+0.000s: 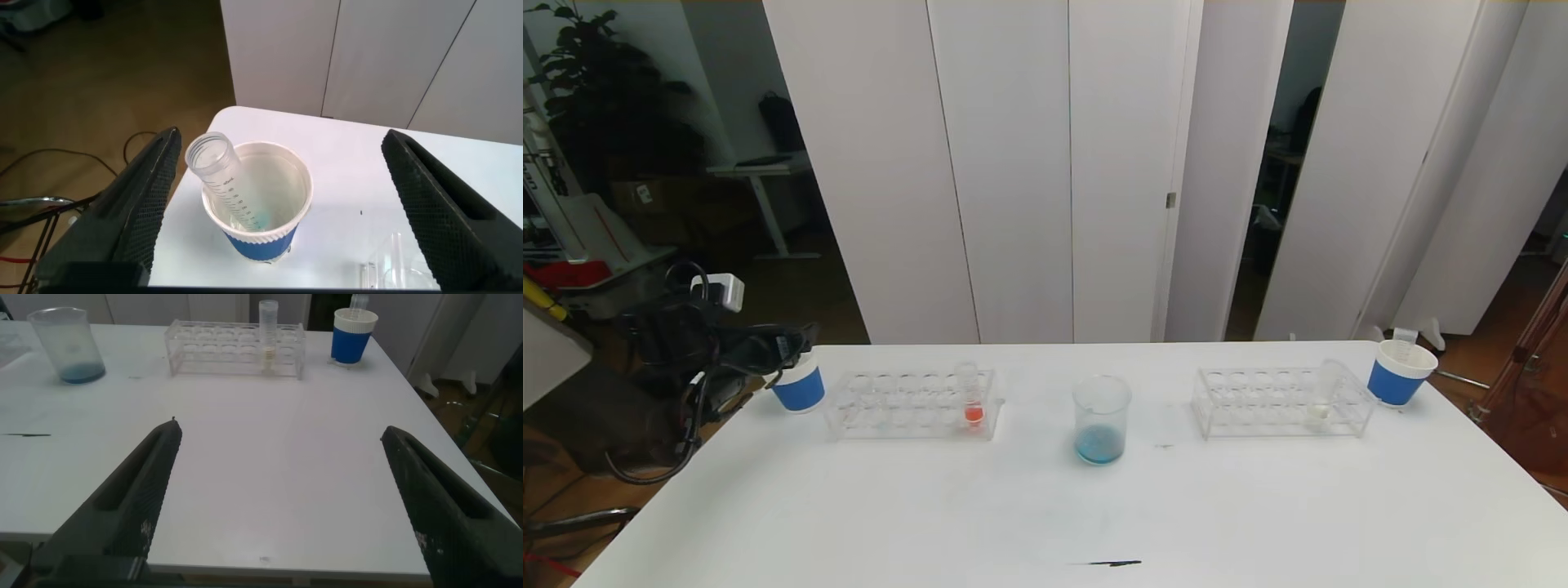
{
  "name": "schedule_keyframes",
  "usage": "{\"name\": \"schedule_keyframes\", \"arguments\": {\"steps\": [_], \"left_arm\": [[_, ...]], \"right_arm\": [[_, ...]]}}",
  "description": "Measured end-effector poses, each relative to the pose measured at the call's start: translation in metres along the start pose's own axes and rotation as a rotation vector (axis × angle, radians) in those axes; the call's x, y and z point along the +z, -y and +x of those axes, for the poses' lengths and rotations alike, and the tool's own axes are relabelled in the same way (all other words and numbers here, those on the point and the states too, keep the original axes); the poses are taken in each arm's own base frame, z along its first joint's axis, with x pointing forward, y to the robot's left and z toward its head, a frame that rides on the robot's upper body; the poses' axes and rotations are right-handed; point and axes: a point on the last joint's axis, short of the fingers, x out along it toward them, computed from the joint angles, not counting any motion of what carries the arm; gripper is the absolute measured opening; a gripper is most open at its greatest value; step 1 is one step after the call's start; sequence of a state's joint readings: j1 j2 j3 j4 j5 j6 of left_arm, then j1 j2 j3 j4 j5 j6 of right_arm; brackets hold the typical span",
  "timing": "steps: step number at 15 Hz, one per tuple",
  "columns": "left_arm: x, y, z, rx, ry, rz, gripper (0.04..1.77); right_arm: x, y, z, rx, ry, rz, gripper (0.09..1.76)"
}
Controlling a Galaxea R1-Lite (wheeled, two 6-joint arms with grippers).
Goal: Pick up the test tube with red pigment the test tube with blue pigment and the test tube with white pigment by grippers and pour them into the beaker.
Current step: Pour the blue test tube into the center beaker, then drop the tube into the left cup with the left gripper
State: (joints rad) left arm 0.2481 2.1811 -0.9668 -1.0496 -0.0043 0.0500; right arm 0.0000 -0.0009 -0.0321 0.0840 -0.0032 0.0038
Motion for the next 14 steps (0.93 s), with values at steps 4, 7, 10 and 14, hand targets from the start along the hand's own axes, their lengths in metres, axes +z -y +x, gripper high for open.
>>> {"name": "schedule_keyframes", "arguments": {"steps": [4,7,10,14], "left_arm": [[0.025,0.012,-0.062,-0.044,0.005,0.017,1.75],[0.043,0.025,-0.121,-0.091,0.013,0.065,1.75],[0.059,0.034,-0.186,-0.15,0.027,0.147,1.75],[0.072,0.03,-0.269,-0.207,0.013,0.174,1.75]], "right_arm": [[0.0,0.0,0.0,0.0,0.0,0.0,1.75],[0.0,0.0,0.0,0.0,0.0,0.001,1.75],[0.0,0.0,0.0,0.0,0.0,0.0,1.75],[0.0,0.0,0.0,0.0,0.0,0.0,1.75]]}}
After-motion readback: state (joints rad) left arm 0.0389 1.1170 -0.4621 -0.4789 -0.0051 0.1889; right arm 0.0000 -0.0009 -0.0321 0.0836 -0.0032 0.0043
